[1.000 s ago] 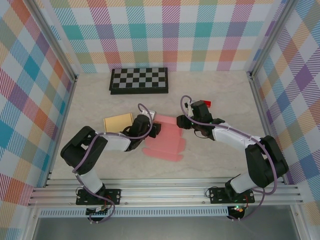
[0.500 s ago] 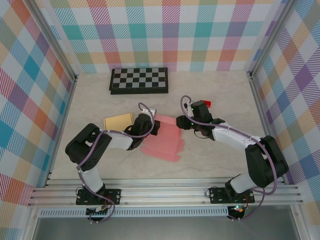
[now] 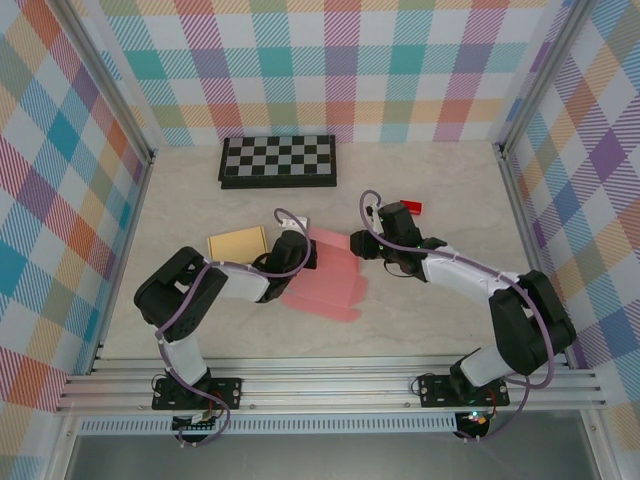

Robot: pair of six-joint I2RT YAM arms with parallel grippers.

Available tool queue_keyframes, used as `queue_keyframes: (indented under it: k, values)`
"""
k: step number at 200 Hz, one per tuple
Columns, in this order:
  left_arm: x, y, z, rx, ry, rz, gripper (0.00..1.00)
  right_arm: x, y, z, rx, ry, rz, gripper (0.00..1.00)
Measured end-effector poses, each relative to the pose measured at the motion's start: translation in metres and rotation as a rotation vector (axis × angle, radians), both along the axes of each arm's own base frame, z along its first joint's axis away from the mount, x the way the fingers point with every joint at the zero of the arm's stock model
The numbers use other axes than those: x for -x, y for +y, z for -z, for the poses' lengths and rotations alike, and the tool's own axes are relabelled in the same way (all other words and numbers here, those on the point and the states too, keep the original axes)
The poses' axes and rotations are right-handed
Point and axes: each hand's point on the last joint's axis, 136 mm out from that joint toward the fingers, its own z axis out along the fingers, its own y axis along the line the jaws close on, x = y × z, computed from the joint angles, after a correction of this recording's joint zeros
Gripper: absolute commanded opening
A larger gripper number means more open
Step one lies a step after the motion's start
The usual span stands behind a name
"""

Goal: Fold the paper box

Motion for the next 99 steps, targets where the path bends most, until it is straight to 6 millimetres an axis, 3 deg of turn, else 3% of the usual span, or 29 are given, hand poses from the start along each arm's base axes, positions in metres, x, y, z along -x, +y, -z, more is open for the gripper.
queue_keyframes:
  k: [56, 99]
  values:
    - [-0.008, 0.005, 0.002, -0.073, -0.003, -0.039, 0.04, -0.011, 0.000, 0.002, 0.008, 0.011, 0.046, 0.35]
    - [-0.013, 0.004, 0.002, -0.079, 0.006, -0.058, 0.00, -0.012, -0.001, 0.002, 0.011, 0.011, 0.062, 0.35]
